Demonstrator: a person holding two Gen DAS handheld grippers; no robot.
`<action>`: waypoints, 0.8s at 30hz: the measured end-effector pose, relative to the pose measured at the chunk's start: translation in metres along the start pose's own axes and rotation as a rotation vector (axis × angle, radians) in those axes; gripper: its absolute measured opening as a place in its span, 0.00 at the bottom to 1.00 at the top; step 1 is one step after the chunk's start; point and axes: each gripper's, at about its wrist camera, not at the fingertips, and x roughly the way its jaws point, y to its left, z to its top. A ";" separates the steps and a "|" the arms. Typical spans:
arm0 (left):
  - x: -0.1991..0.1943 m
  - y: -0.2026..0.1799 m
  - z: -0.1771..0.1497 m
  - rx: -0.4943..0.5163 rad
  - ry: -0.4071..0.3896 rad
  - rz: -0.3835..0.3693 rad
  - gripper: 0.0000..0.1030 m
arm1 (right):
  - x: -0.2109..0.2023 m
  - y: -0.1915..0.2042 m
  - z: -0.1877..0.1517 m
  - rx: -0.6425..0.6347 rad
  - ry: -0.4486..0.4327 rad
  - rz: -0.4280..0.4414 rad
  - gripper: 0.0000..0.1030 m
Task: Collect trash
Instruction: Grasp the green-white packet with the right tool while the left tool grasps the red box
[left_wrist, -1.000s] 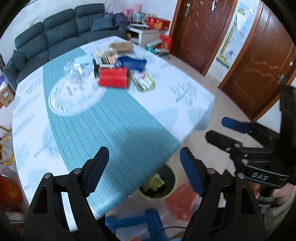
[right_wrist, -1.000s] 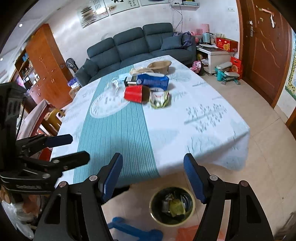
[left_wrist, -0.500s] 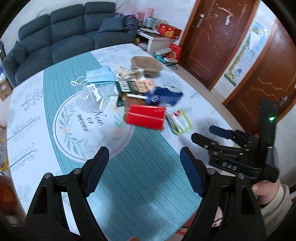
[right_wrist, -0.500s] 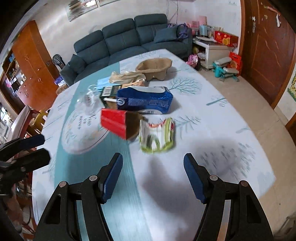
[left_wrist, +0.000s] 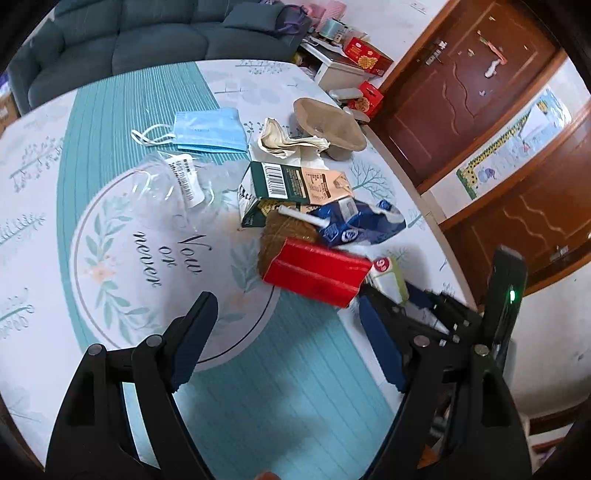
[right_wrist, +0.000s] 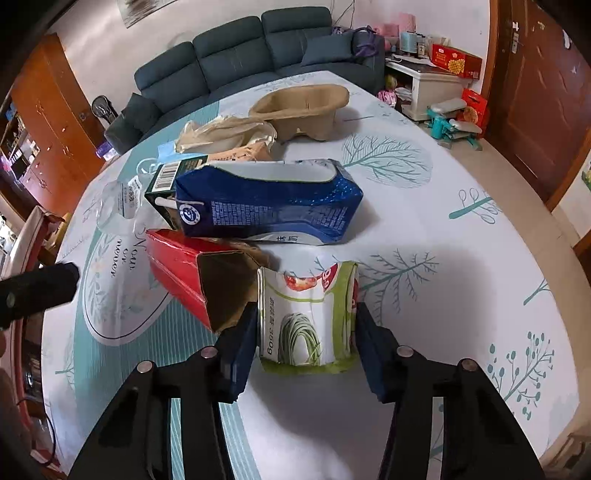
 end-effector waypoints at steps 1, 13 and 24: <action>0.002 0.000 0.002 -0.014 0.001 -0.004 0.74 | -0.003 0.000 -0.001 0.000 -0.010 0.009 0.35; 0.048 0.000 0.017 -0.297 0.019 0.010 0.77 | -0.024 -0.017 -0.006 0.070 -0.059 0.066 0.19; 0.094 -0.011 0.013 -0.416 0.008 0.092 0.77 | -0.029 -0.023 -0.012 0.085 -0.071 0.087 0.19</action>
